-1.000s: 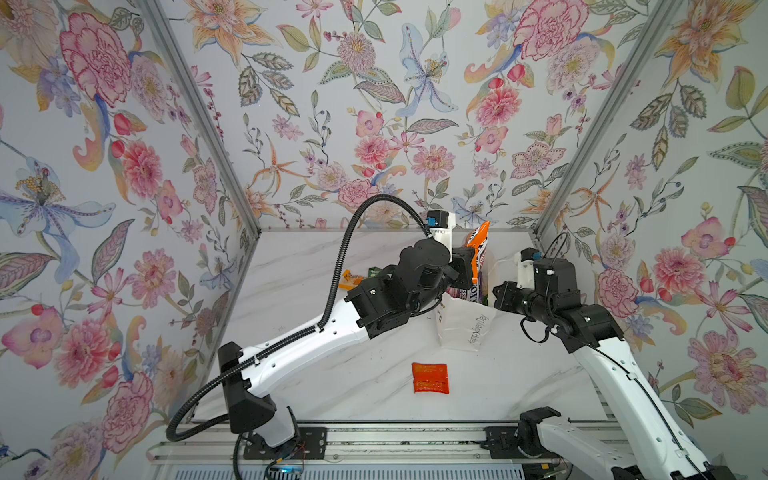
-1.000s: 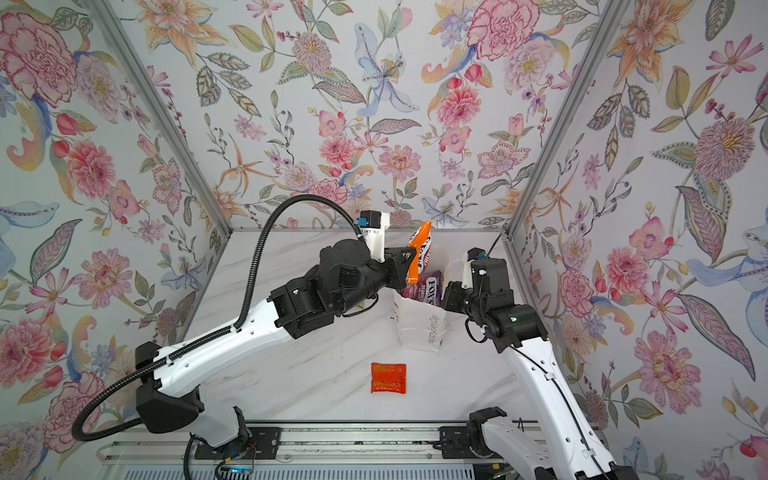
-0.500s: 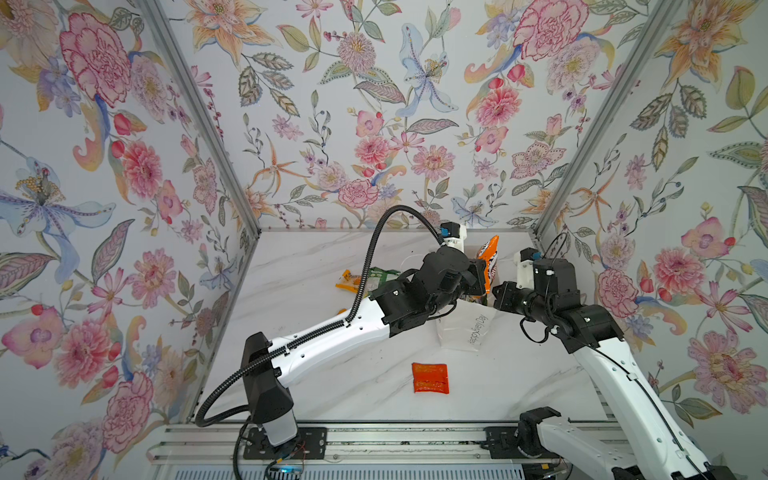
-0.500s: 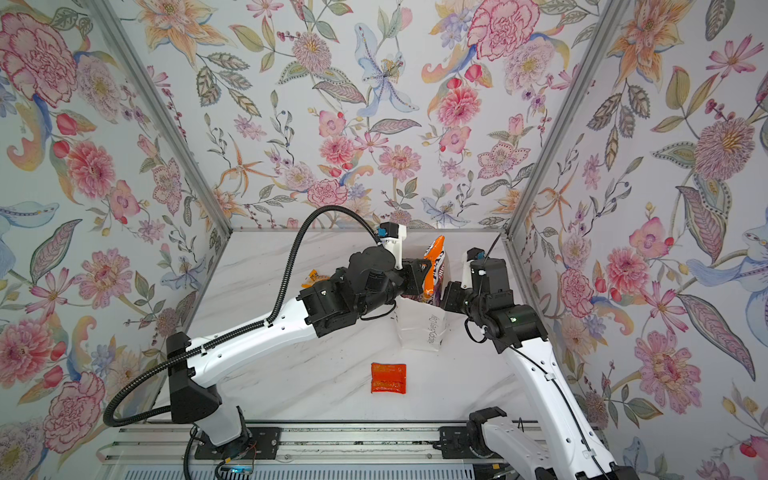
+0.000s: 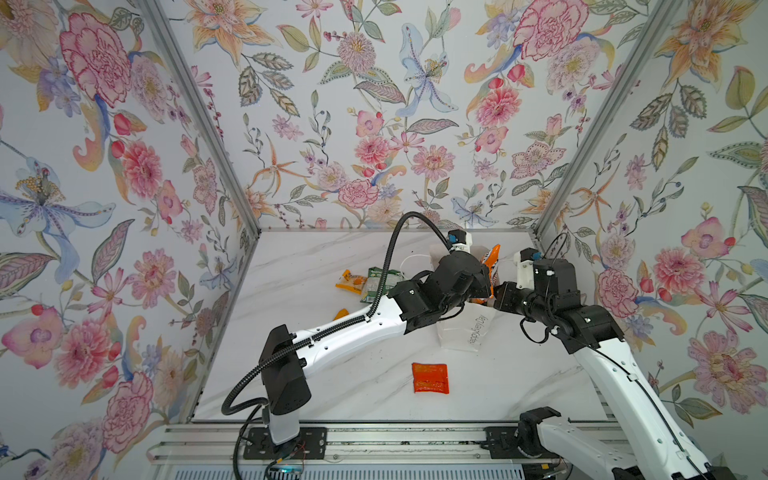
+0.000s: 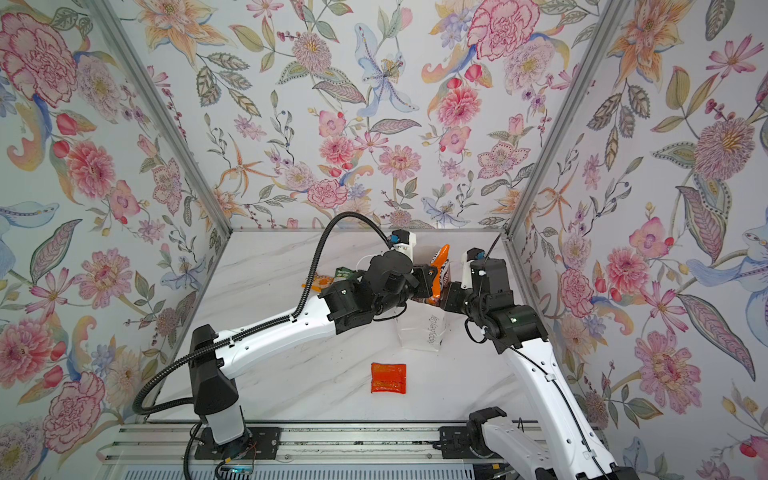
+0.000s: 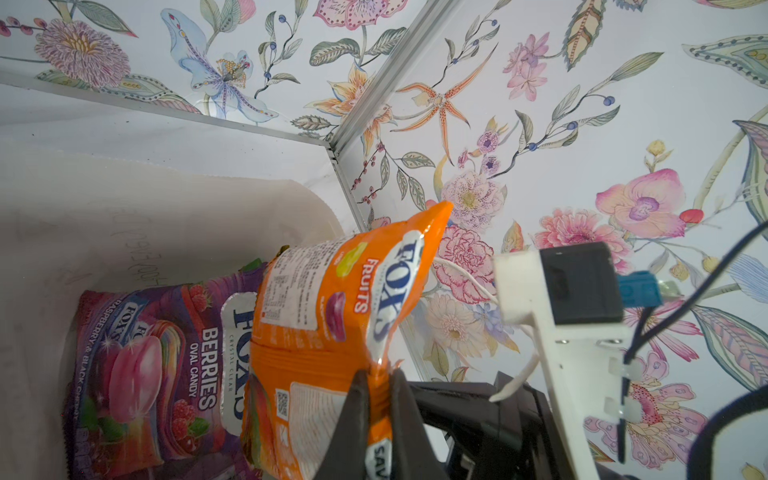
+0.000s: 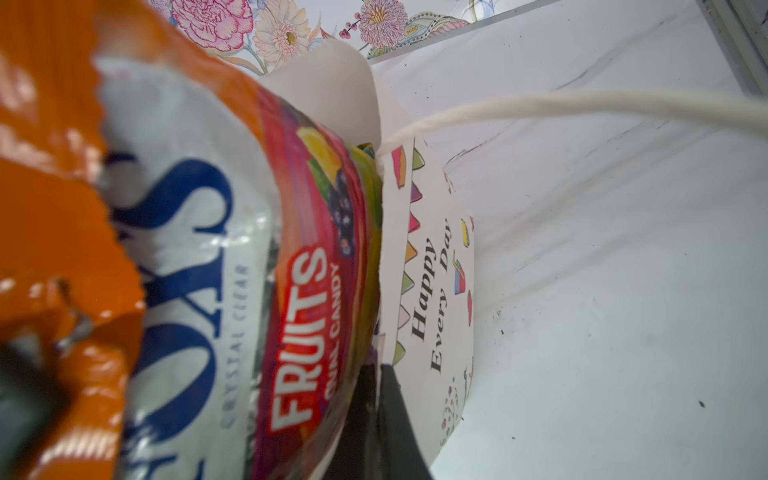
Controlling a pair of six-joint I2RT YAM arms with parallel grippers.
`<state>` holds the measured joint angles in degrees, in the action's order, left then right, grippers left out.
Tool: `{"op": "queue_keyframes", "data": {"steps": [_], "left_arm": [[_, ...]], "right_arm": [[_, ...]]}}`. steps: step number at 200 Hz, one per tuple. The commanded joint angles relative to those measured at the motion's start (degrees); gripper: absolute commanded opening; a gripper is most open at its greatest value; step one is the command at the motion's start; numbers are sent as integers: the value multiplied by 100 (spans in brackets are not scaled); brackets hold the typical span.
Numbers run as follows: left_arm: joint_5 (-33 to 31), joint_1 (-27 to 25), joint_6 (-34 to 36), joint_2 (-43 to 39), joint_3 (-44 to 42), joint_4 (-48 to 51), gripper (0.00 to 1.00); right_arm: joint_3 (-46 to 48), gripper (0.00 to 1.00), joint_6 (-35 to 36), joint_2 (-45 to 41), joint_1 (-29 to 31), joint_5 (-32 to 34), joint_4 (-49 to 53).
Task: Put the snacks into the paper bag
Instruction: 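Lower the orange Fox's bag into the paper bag and open the left gripper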
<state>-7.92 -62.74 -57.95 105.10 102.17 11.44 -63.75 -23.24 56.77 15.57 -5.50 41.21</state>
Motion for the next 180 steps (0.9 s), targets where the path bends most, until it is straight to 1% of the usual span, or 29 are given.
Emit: {"op": "queue_keyframes", "data": {"steps": [1,18,50,90,100,120,140,149,169,180], "left_arm": [[-114,104,-61,92,233,-238,0],[-223,145,-58,128,216,-190,0],[-105,218,-87,280,301,-79,0],[-210,220,-67,413,492,192,0],[-231,228,-67,439,547,267,2],[-255,223,-3,459,661,361,11],[-404,230,140,433,806,548,25],[-497,227,203,394,838,608,29],[-706,222,309,289,840,743,39],[-774,227,369,236,818,782,42]], "right_arm": [[-68,0,10,-149,16,28,-93],[-68,0,13,-149,7,24,-96],[-67,0,24,-141,-4,14,-96],[-33,0,38,-140,-11,8,-95],[-27,0,39,-140,-13,11,-93],[-13,0,32,-152,-15,16,-95],[-6,0,37,-166,-28,19,-95],[-3,0,48,-166,-36,19,-94],[10,0,40,-181,-50,18,-95],[16,0,41,-183,-48,12,-93]]}}
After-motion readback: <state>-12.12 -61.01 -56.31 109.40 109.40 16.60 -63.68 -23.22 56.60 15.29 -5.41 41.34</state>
